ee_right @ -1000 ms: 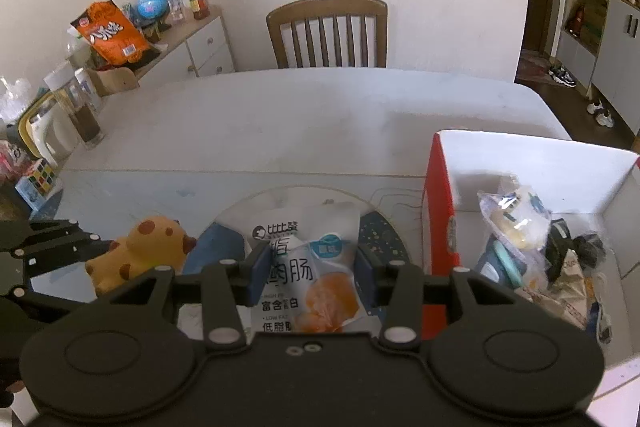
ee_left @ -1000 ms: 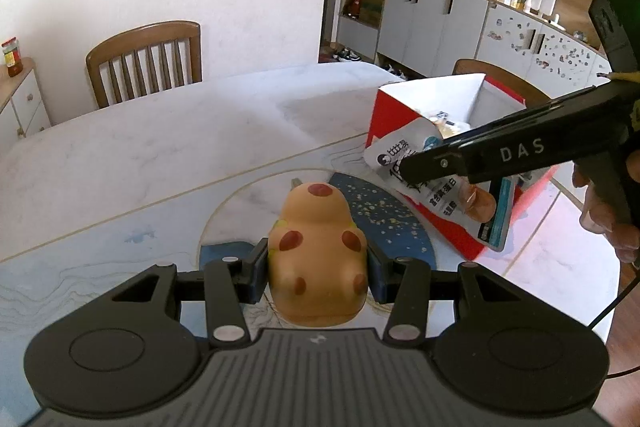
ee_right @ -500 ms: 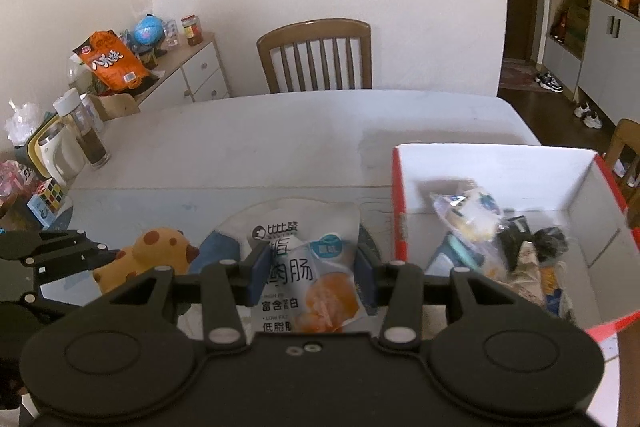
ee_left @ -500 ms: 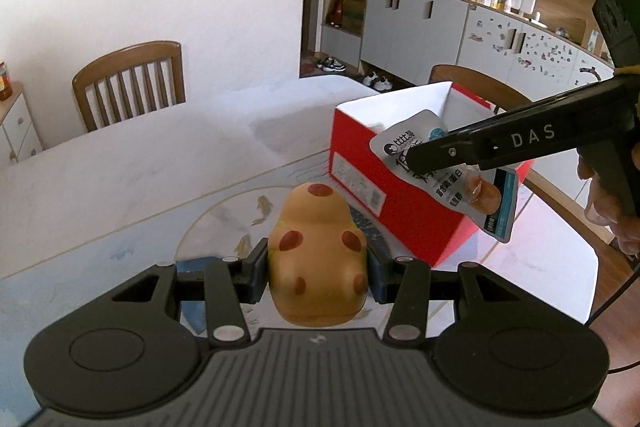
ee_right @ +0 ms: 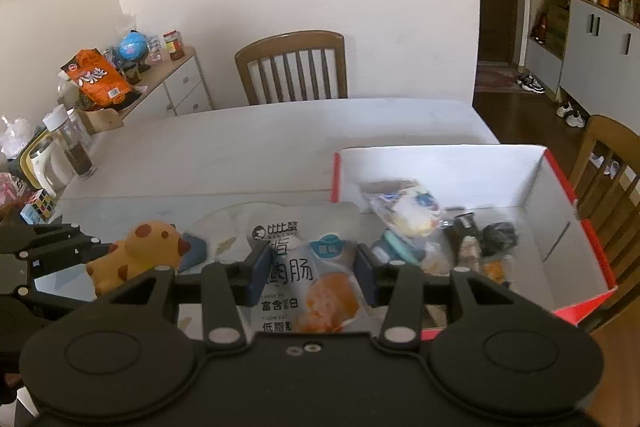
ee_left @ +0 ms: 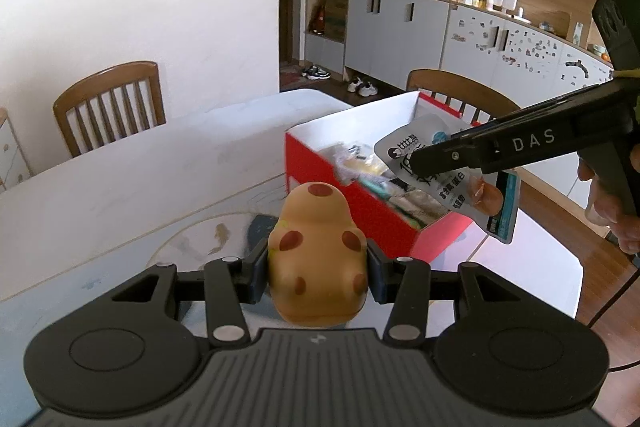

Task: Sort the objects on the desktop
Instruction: 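Carry the toy and sausage bag over the red box with both grippers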

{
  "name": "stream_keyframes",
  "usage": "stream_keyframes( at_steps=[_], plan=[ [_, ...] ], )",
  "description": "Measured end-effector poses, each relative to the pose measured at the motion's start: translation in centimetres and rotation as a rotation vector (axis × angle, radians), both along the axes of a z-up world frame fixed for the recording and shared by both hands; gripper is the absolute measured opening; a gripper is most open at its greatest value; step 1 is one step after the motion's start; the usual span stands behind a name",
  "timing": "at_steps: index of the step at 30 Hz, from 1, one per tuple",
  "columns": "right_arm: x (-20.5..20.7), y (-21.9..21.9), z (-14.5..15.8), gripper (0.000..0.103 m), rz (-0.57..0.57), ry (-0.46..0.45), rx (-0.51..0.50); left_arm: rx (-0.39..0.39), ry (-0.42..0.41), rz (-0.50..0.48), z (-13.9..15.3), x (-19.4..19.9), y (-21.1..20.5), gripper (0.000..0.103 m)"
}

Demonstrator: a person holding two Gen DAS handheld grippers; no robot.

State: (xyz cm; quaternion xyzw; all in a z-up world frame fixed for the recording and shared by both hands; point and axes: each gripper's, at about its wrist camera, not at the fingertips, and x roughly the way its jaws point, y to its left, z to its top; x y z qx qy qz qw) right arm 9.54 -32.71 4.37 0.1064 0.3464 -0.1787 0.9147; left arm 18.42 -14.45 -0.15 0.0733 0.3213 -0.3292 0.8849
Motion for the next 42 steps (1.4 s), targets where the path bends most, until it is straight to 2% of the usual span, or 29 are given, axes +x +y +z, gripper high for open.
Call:
stream_keyframes(
  at_steps=[23,32,42],
  plan=[
    [-4.3,-9.9,0.7,0.045,-0.035,-0.011,-0.003,0.027,-0.015,-0.04,0.3,1.8,-11.1,0.047],
    [-4.3,-13.8,-0.2,0.045,-0.052,0.016,-0.02,0.059,-0.013,-0.075,-0.4,3.3,-15.4,0.047],
    [-3.2,-17.7,-1.7,0.045,-0.066,0.047,-0.018,0.105,0.04,-0.107,-1.7,6.1,-19.2,0.047]
  ],
)
